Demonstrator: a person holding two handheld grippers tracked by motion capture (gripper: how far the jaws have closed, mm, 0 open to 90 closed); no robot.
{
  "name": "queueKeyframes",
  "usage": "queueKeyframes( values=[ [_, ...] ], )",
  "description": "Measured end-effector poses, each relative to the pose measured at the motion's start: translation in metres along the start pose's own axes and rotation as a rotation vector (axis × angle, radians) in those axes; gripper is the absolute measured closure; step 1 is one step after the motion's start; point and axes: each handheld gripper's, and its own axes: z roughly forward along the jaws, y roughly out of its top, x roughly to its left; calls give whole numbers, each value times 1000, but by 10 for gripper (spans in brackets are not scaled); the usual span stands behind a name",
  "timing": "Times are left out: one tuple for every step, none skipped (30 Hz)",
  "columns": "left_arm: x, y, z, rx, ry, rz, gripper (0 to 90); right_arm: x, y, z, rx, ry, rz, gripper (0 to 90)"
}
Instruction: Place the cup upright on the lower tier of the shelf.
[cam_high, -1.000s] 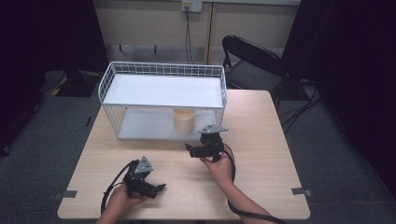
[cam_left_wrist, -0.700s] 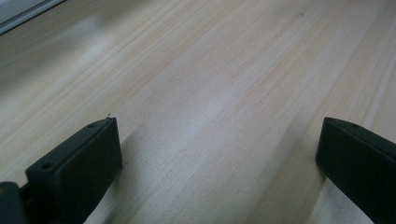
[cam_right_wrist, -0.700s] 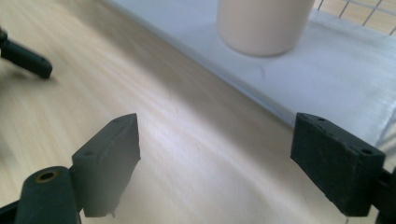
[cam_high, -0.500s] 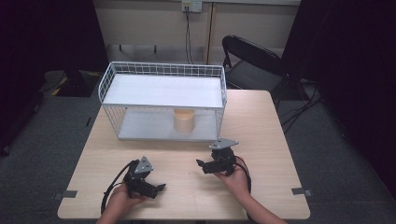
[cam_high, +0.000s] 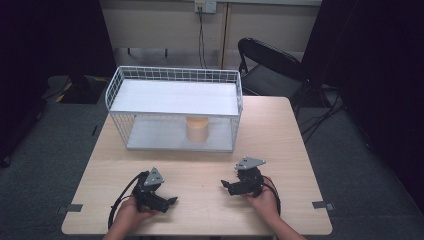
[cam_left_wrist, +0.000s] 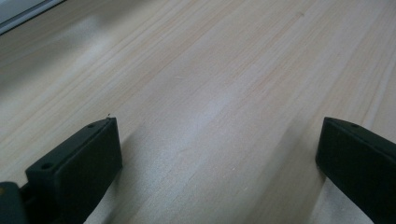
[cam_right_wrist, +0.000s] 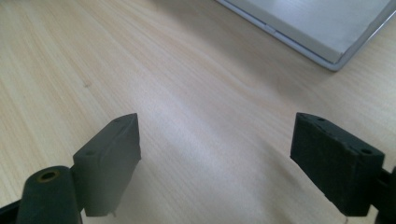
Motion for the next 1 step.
queueKeyframes(
  values=[
    [0,0,0,0,0,0,0,0,-2,0,1,-1,-6,155]
  ],
)
